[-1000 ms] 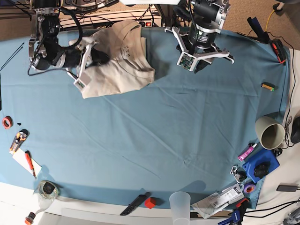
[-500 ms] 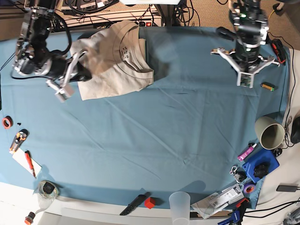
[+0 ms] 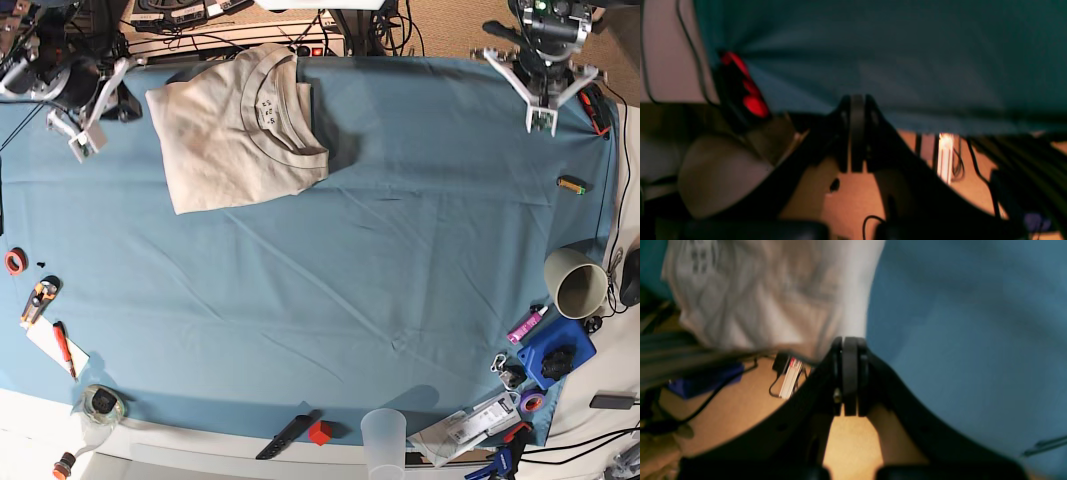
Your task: Fold the T-shirt properly
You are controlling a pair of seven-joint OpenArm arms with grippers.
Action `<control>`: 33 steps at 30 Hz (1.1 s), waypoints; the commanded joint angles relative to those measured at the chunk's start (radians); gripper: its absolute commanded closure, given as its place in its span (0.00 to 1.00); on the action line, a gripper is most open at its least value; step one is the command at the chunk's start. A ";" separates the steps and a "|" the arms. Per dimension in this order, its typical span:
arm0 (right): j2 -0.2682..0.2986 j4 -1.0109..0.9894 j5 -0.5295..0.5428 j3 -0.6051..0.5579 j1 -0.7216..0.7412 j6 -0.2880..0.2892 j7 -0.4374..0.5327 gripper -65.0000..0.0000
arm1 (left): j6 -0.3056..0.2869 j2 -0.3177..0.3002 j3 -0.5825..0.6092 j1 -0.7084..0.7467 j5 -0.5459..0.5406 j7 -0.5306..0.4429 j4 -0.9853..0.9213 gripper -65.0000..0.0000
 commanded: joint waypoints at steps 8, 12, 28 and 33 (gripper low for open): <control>0.014 0.014 -0.067 0.009 -0.185 -0.002 0.014 1.00 | 0.005 -0.005 -0.005 0.194 0.000 0.007 0.016 1.00; 0.014 0.013 -0.099 0.009 -0.283 -0.002 0.014 1.00 | 0.005 -0.004 -0.005 0.288 -0.061 0.006 0.016 1.00; 0.014 -0.457 -0.156 0.006 -0.314 0.002 0.026 1.00 | -0.046 -0.002 -0.005 0.241 -0.087 -0.084 -0.389 1.00; 0.014 -0.742 -0.167 0.005 -0.174 0.002 0.026 1.00 | -0.133 -0.002 -0.005 0.146 -0.144 -0.138 -0.604 1.00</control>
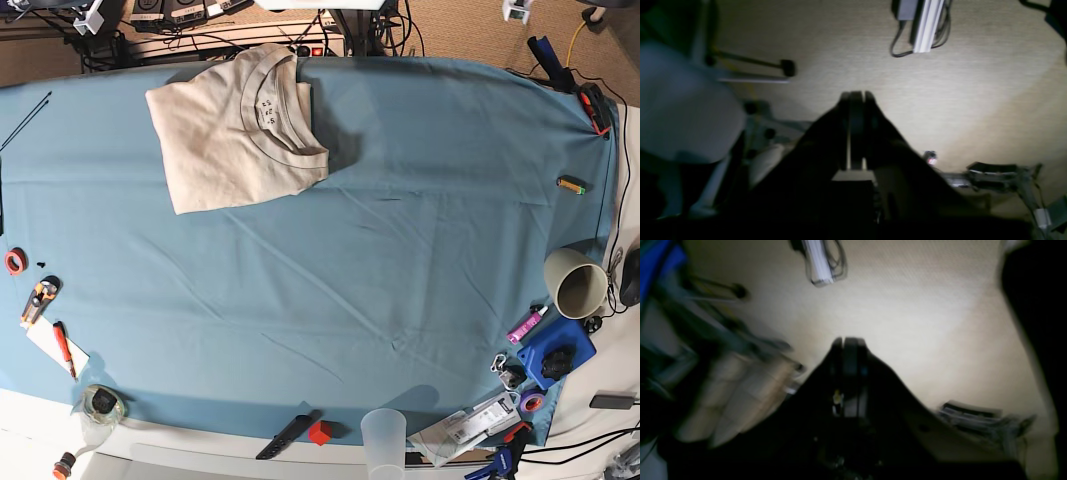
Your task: Fold the T-shirt properly
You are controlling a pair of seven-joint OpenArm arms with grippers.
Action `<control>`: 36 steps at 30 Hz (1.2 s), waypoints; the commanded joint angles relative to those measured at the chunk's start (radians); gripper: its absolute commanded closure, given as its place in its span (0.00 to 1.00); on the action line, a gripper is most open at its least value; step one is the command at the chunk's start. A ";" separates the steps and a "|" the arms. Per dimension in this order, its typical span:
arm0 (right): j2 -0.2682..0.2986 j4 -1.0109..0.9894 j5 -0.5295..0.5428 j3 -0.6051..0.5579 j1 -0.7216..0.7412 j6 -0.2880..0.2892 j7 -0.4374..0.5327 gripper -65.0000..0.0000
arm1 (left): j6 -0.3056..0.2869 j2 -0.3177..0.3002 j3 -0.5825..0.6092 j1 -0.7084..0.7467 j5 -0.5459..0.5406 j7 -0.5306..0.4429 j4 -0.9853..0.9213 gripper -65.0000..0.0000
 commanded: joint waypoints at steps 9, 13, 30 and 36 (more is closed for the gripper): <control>0.029 -0.293 -0.291 -0.223 0.154 -0.001 0.255 1.00 | -0.100 -0.002 -0.002 -0.166 -0.014 -0.209 -0.421 1.00; 0.028 -0.360 -0.472 -0.381 0.212 -0.001 0.492 1.00 | -0.100 -0.002 -0.002 -0.266 -0.013 -0.371 -0.650 1.00; -0.096 -0.736 -0.878 -0.548 0.456 -0.178 1.285 1.00 | 0.012 0.110 -0.002 -0.511 0.188 -1.041 -1.166 1.00; -0.095 -0.827 -0.877 -0.548 0.518 -0.262 1.319 1.00 | 0.045 0.132 -0.002 -0.511 0.246 -1.061 -1.168 1.00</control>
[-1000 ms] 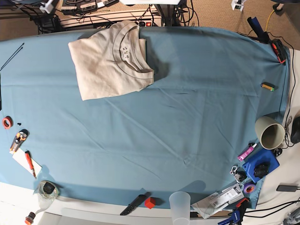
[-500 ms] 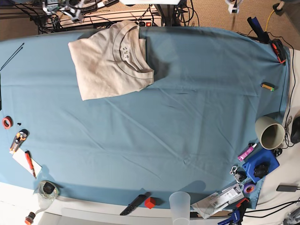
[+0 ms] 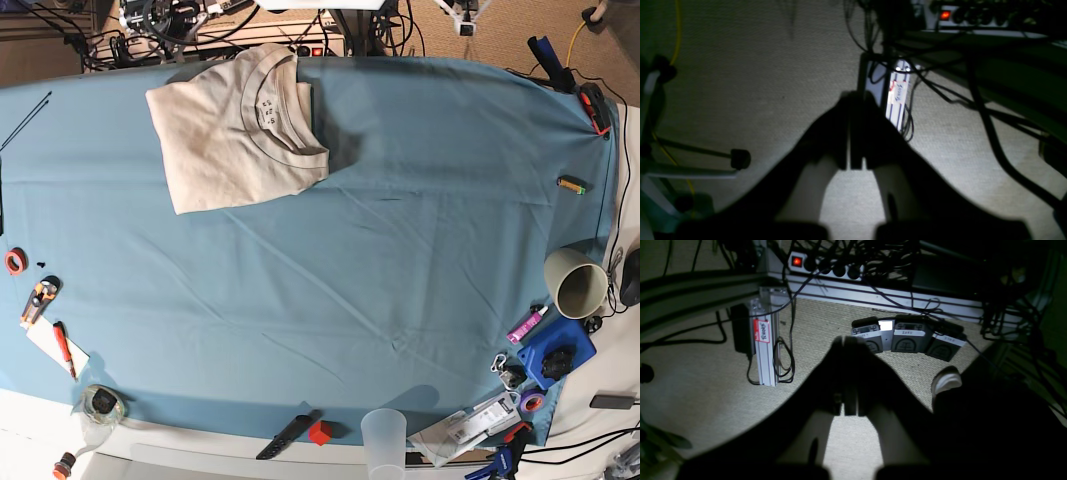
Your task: Fold the T-shirt properly
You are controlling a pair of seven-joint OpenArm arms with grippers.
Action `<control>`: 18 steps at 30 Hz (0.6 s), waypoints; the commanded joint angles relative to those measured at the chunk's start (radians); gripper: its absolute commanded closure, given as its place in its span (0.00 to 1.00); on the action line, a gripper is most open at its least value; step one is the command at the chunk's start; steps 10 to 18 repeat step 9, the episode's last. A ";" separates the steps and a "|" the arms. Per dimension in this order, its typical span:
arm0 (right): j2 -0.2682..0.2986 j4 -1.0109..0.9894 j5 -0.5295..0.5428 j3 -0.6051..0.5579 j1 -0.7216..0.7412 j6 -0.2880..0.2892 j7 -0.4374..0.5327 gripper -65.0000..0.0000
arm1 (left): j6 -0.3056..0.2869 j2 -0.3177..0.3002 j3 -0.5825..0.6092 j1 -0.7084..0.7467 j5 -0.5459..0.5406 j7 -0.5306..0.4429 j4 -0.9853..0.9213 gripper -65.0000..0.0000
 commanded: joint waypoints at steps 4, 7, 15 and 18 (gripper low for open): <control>0.015 0.004 0.031 0.002 0.001 0.004 0.010 1.00 | 0.006 -0.008 -0.002 0.011 0.000 -0.010 0.003 1.00; 0.014 0.004 0.063 0.002 0.000 0.003 -0.013 1.00 | 0.006 -0.009 -0.002 0.010 0.000 -0.010 0.003 1.00; 0.014 0.004 0.063 0.002 0.000 0.004 -0.013 1.00 | 0.006 -0.009 -0.002 0.010 -0.001 -0.010 0.004 1.00; 0.014 0.004 0.063 0.002 0.000 0.004 -0.013 1.00 | 0.006 -0.009 -0.002 0.010 -0.001 -0.010 0.004 1.00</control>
